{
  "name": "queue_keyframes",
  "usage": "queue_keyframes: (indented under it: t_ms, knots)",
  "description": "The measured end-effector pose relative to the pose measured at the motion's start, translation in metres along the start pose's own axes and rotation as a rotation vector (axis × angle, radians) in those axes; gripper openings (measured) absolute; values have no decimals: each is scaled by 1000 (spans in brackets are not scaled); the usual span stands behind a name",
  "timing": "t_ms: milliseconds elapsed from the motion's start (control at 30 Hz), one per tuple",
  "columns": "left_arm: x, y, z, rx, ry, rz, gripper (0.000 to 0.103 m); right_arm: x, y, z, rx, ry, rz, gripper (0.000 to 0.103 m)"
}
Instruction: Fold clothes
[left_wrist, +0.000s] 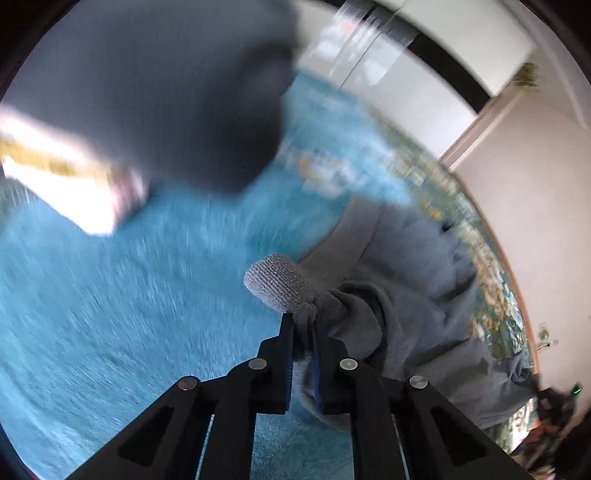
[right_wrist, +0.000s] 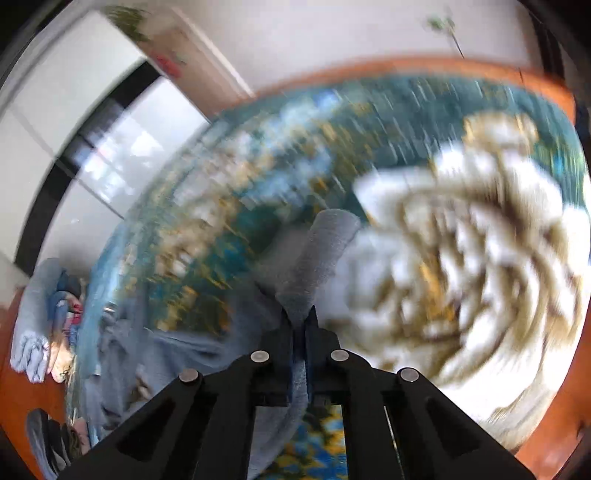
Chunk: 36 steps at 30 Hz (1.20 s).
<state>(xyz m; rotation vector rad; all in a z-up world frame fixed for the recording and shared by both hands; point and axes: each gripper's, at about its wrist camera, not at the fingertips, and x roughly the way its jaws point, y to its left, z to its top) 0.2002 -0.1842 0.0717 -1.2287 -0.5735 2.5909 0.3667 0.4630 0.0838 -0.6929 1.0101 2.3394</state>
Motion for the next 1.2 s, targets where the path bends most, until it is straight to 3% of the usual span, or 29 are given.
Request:
queue_keyframes:
  t_ms: [67,133,233,367,533,600,667,733,867,1000,1100,1200]
  knots:
    - [-20,-1,6,51,-28,-14,8,-25,3,6,-28,-76,34,4]
    - [-27,10,5,66,-11,-14,8,-36,1,7,-60,-117,-4,4]
    - [-20,29,-18,84,91,11,8,-23,-32,-5,-15,-46,-84,5]
    - [1,44,-34,43,199,9,8,-16,-49,-16,16,6,-126,5]
    - [-15,35,-22,150,162,-12,15,-11,-63,-23,39,54,-160,7]
    - [-26,32,-17,195,136,-18,33,-14,-54,-18,7,57,-155,8]
    - [-37,31,-14,218,117,-35,52,-16,-46,-14,-35,55,-174,15]
    - [-47,27,-14,243,104,-62,59,-18,-34,-10,-87,36,-233,34]
    - [-46,-9,1,333,49,-110,78,-38,-10,0,-153,-77,-352,40]
    - [-2,-58,22,373,65,-94,80,-16,62,3,-270,1,-227,40]
    - [44,-93,40,400,66,-120,80,15,118,-12,-339,103,-75,42]
    - [92,-97,66,328,88,-58,80,55,161,-26,-355,202,25,49]
